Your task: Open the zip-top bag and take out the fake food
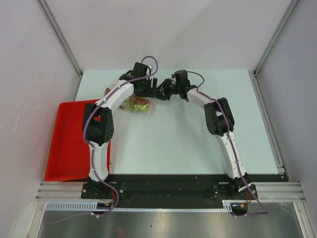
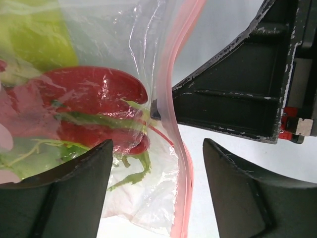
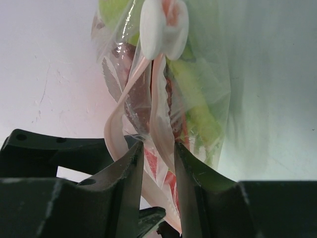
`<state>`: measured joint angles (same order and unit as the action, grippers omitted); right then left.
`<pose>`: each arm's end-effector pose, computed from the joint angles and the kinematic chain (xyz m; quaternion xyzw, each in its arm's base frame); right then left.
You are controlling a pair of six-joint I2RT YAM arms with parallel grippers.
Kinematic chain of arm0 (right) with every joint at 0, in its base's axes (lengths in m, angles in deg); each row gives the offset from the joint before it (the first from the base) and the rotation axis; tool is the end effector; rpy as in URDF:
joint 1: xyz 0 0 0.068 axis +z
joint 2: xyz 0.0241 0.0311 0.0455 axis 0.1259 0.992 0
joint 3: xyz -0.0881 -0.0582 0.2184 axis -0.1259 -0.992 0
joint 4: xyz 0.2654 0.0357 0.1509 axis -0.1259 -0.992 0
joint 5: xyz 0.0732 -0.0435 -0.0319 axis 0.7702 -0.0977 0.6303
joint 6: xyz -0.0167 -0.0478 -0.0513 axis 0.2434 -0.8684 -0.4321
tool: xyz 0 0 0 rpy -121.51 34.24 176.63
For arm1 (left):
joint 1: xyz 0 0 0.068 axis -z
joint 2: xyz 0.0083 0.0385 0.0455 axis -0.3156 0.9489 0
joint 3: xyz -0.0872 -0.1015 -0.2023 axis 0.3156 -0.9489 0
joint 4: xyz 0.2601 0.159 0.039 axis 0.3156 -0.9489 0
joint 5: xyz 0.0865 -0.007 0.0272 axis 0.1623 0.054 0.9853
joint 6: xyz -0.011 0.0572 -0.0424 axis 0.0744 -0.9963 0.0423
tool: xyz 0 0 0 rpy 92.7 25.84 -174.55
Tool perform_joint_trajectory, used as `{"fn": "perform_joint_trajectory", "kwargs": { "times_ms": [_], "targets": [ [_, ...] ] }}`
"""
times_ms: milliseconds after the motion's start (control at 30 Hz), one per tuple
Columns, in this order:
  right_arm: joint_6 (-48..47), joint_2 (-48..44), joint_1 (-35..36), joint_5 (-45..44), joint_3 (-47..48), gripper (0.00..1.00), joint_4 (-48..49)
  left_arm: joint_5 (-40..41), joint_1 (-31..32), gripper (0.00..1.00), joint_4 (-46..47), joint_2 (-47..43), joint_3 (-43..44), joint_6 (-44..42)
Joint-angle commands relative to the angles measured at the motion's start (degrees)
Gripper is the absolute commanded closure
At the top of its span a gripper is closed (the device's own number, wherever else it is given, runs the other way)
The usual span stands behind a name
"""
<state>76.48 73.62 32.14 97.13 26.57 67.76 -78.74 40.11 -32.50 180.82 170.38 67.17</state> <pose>0.5246 0.2866 0.1054 0.1557 0.8160 0.5496 0.0887 0.4797 -0.1945 0.1923 0.0839 0.9437 -0.1183 0.2973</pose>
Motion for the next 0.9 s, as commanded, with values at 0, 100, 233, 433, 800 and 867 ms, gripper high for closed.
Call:
{"fn": "perform_joint_trajectory", "kwargs": {
  "times_ms": [0,100,233,433,800,867],
  "targets": [
    [1.15,-2.94,-0.03,0.8,-0.7,0.64,1.34,0.25,0.7,0.22,2.58,-3.42,-2.09,0.43],
    [2.64,-3.82,0.23,0.8,-2.36,0.65,3.34,1.05,0.7,0.3,1.08,-0.97,-0.51,-0.18],
    [3.62,-4.0,0.32,0.89,-3.16,0.64,4.77,2.8,0.61,0.53,1.17,0.45,0.19,-1.23],
    [-1.28,-4.79,-0.12,0.36,-2.46,0.64,-0.3,2.98,0.43,1.0,-0.41,-0.07,2.92,-2.47],
    [-17.82,-1.63,-0.91,-2.97,9.49,0.45,-17.72,-2.37,-0.18,1.0,1.08,-5.96,0.29,-0.28],
    [-19.66,-0.93,-0.65,-4.29,11.25,0.45,-19.48,-3.6,-0.09,1.0,2.05,-7.01,-0.94,0.69]
  ]
}}
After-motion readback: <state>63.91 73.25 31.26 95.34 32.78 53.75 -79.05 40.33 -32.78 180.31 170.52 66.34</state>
